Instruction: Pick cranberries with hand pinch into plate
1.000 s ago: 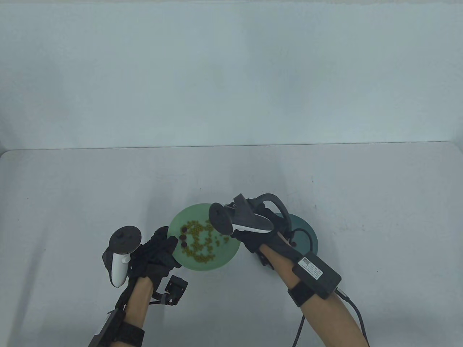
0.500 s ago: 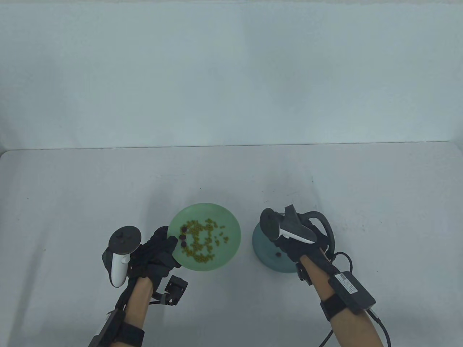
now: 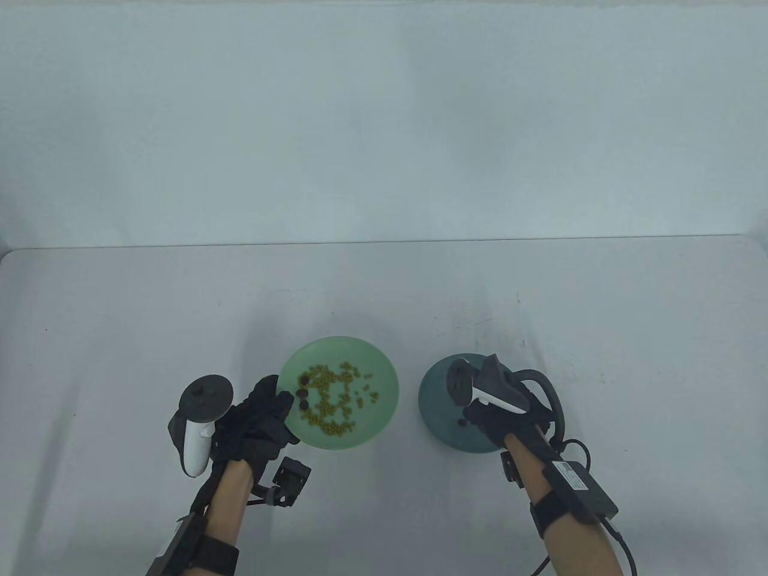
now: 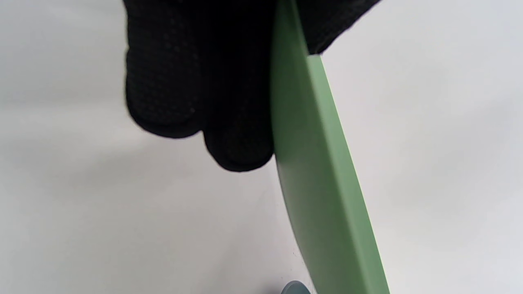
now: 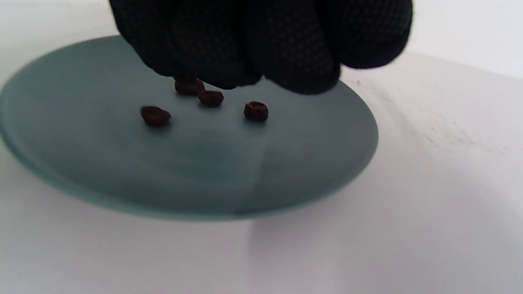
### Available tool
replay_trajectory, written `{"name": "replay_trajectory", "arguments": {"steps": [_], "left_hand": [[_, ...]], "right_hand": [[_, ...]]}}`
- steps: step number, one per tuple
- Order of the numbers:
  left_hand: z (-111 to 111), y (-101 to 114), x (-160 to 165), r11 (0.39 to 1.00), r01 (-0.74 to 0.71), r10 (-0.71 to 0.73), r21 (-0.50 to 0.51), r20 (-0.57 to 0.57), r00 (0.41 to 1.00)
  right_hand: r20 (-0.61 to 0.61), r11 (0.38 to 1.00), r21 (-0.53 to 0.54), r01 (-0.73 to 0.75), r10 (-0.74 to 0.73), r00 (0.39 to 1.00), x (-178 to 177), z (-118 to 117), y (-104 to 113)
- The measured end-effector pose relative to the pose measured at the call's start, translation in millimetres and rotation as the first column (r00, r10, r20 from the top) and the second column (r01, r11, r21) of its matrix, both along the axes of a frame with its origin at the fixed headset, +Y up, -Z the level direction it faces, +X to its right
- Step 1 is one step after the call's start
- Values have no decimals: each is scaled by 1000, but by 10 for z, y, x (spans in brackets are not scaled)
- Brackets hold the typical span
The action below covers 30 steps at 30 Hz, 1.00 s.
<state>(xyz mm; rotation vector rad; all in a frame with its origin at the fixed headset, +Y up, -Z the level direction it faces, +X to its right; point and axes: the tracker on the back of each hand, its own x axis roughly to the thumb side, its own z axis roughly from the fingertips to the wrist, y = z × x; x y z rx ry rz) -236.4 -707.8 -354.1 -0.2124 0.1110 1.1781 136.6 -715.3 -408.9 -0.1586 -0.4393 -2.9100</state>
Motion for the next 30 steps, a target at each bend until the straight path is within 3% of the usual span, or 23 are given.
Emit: {"name": "replay_trajectory", "arguments": {"steps": [7, 16, 21, 30], "left_hand": [[3, 2, -8, 1000, -2, 2, 0, -4, 1000], [2, 4, -9, 1000, -2, 2, 0, -3, 1000], [2, 4, -13, 1000, -1, 1, 0, -5, 1000], [-1, 3, -6, 1000, 2, -2, -3, -2, 1000]], "right_hand": [[21, 1000, -18, -7, 8, 1000, 37, -20, -73], [26, 1000, 12, -2, 2, 1000, 38, -42, 47], [7, 998, 68, -4, 3, 1000, 11, -58, 310], [-101, 978, 208, 14, 8, 995, -264, 20, 968]]}}
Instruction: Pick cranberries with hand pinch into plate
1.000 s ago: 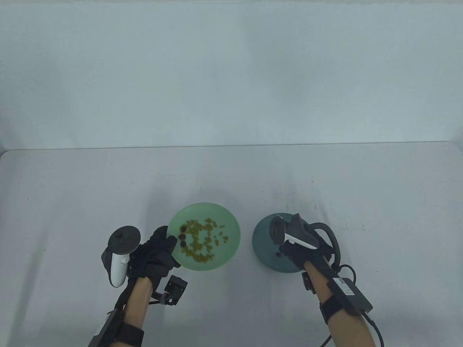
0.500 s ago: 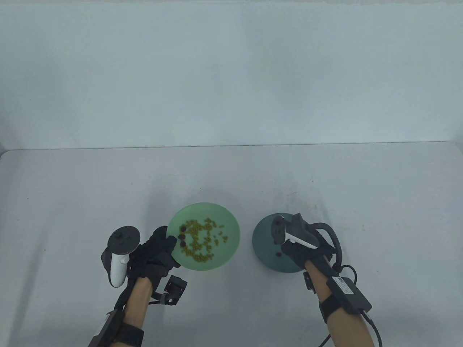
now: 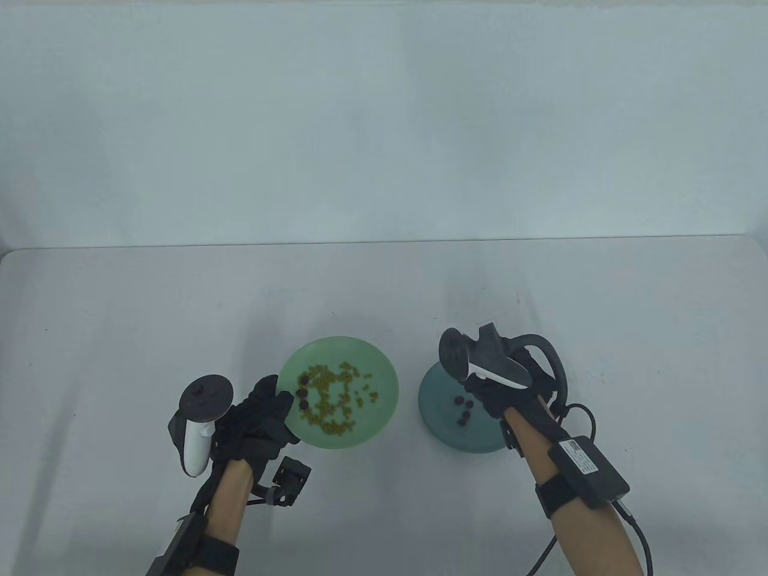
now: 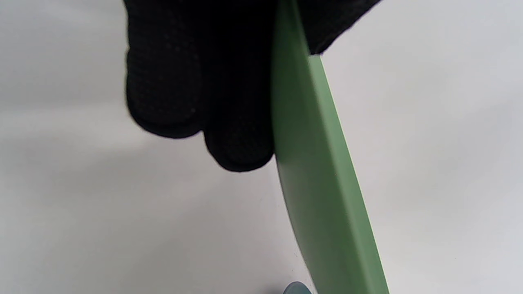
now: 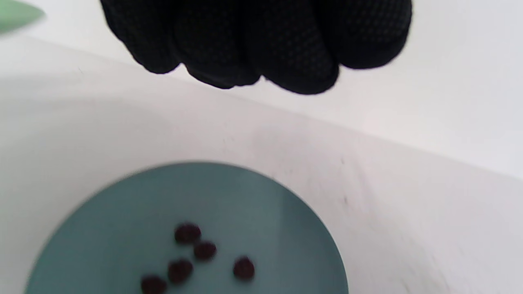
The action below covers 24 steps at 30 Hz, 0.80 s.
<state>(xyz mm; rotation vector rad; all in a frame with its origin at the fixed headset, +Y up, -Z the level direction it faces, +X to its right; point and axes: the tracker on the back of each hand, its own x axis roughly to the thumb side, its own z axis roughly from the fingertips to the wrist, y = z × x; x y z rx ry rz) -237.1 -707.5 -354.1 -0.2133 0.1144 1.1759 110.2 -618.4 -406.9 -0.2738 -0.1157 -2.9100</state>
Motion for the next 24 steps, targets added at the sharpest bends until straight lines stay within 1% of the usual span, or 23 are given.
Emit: {"name": "replay_trajectory", "arguments": {"steps": [4, 6, 12, 16, 21, 24], "left_hand": [[-2, -1, 5, 1000, 1, -1, -1, 2, 1000], [-1, -2, 6, 1000, 2, -2, -2, 2, 1000], [0, -1, 3, 1000, 0, 0, -2, -1, 1000], [3, -1, 3, 1000, -2, 2, -2, -3, 1000], [1, -1, 12, 1000, -7, 7, -2, 3, 1000], [0, -3, 16, 1000, -13, 13, -1, 6, 1000]], "right_hand": [[-80, 999, 48, 11, -7, 997, -281, 61, 221], [-121, 998, 68, 14, -5, 993, -438, 87, 297], [-244, 996, 86, 28, -7, 970, -921, 182, 410], [-318, 997, 69, 46, -21, 948, -1210, 254, 393], [-400, 998, 32, 53, -36, 916, -1522, 343, 274], [-429, 999, 9, 53, -44, 902, -1637, 370, 204]]}}
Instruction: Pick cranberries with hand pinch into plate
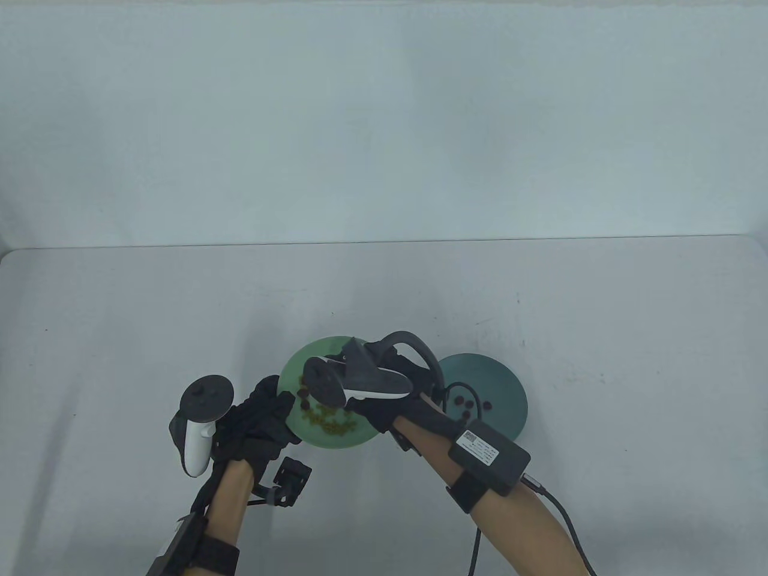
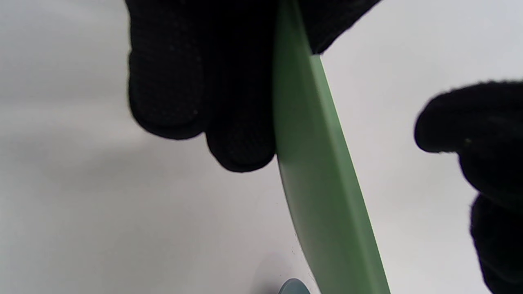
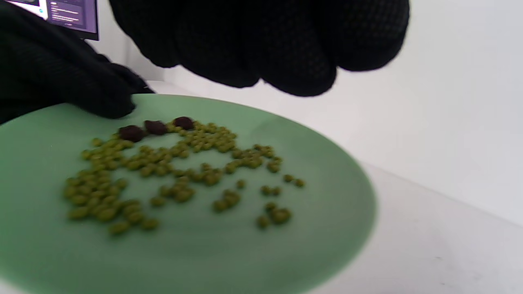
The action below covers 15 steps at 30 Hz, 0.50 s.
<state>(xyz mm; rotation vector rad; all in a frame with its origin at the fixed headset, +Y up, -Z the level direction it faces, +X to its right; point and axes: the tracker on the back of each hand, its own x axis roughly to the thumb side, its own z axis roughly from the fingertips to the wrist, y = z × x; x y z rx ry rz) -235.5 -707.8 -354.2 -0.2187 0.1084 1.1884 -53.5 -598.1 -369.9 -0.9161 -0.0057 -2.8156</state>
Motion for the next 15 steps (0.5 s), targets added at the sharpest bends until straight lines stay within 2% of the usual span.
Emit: {"name": "replay_trajectory", "arguments": {"steps": [3, 15], "left_hand": [[-1, -1, 3, 1000, -3, 3, 0, 2, 1000], [-5, -1, 10, 1000, -9, 9, 0, 6, 1000]], "right_hand": [[-33, 999, -43, -3, 1, 999, -106, 20, -80], [-71, 993, -97, -60, 53, 996, -248, 29, -287]]}}
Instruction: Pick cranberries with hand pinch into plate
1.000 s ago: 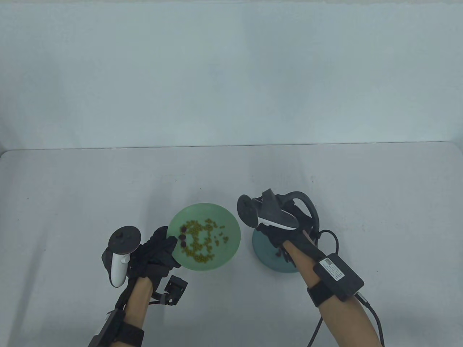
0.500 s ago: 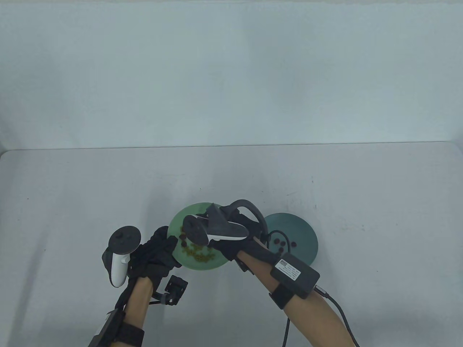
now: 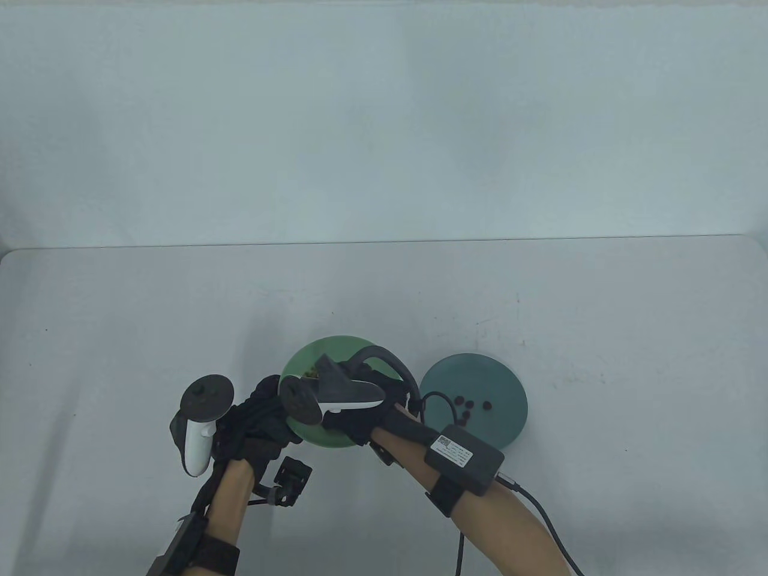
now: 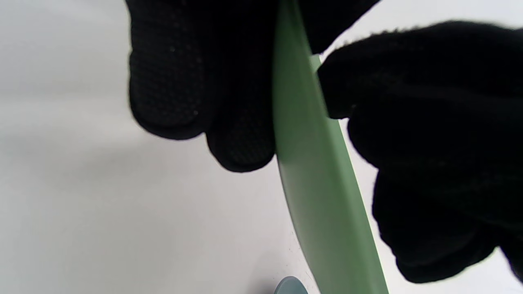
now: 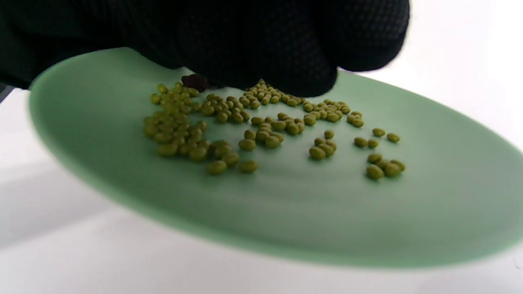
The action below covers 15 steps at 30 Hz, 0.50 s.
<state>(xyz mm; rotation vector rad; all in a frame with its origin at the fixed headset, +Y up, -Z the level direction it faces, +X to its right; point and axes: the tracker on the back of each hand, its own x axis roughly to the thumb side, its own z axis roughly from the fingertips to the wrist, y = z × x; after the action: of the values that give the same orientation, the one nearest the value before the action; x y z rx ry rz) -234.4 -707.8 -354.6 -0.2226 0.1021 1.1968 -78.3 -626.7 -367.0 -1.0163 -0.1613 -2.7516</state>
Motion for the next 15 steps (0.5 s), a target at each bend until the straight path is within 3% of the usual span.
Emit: {"name": "replay_trajectory", "arguments": {"steps": [6, 15], "left_hand": [[1, -3, 5, 1000, 1, -1, -1, 2, 1000], [0, -2, 8, 1000, -1, 1, 0, 4, 1000]], "right_hand": [[-2, 999, -20, -34, 34, 999, 11, -2, -15], [61, 997, 74, -8, 3, 998, 96, -63, 118]]}}
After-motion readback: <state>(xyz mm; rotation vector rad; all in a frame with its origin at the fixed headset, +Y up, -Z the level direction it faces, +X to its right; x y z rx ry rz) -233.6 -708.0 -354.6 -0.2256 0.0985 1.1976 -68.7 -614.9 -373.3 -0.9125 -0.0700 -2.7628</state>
